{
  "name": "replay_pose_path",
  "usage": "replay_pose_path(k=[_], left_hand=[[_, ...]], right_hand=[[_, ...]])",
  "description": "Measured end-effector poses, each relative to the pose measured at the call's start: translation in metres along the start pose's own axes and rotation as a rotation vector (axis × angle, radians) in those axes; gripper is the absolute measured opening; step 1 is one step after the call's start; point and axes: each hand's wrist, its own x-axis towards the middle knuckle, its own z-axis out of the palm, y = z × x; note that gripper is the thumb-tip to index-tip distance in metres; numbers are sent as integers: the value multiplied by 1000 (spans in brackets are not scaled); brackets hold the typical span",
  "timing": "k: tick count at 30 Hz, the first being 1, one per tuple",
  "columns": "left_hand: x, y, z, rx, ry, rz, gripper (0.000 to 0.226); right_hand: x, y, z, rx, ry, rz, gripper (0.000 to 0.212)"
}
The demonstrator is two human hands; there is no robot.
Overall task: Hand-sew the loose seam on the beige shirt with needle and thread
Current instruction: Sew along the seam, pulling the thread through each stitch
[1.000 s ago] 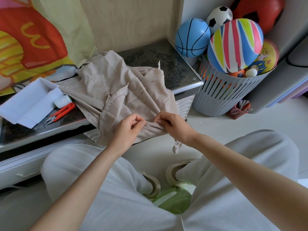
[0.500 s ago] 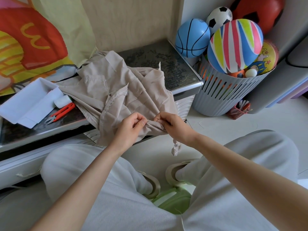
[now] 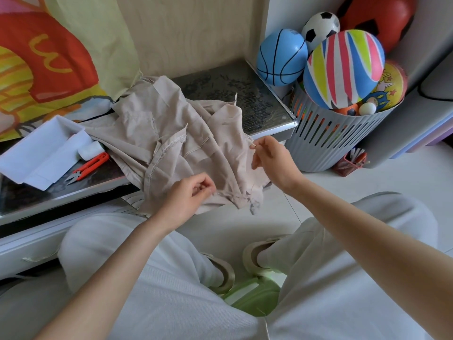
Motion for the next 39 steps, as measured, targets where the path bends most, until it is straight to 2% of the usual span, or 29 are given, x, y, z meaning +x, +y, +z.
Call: replay_pose_path(k=[2,11,13,15,18,20,22,25,27,31,35,39], left_hand=[[-3,-4,3,71,-74,-14,24],[-8,-22,13,532,-232,-91,8],[-4,-18,21,647,-232,-57,22],[3,-6,33,561,-201,-23,43],[16,33,53,140,-125,18,59],[24,61,67,-37,-196,54,62],[28,80,78,-118,-311,52,58],[27,83,82,-187,-411,11,31],[23,75,78,-175,-406,-6,20],[13,54,64,-109,-338,-53,21],[12,32,50,-45,-302,-137,23],[13,38,41,-100,-199,-139,21]], right_hand=[[1,-2,-5,41,-5,35,19],[-8,0,-28,-145,-51,73,21],[-9,-6,-30,-118,-56,61,21],[-8,-15,-32,-40,-58,51,20],[-6,-26,-37,70,-70,42,20],[-7,-32,-43,84,-63,30,20],[-9,-35,-50,94,-43,13,20],[-9,-31,-64,95,21,7,17],[-7,-23,-74,66,93,16,17],[-8,-2,-98,11,234,96,16],[-14,22,-110,-112,277,204,19],[-23,38,-113,-158,310,288,22]])
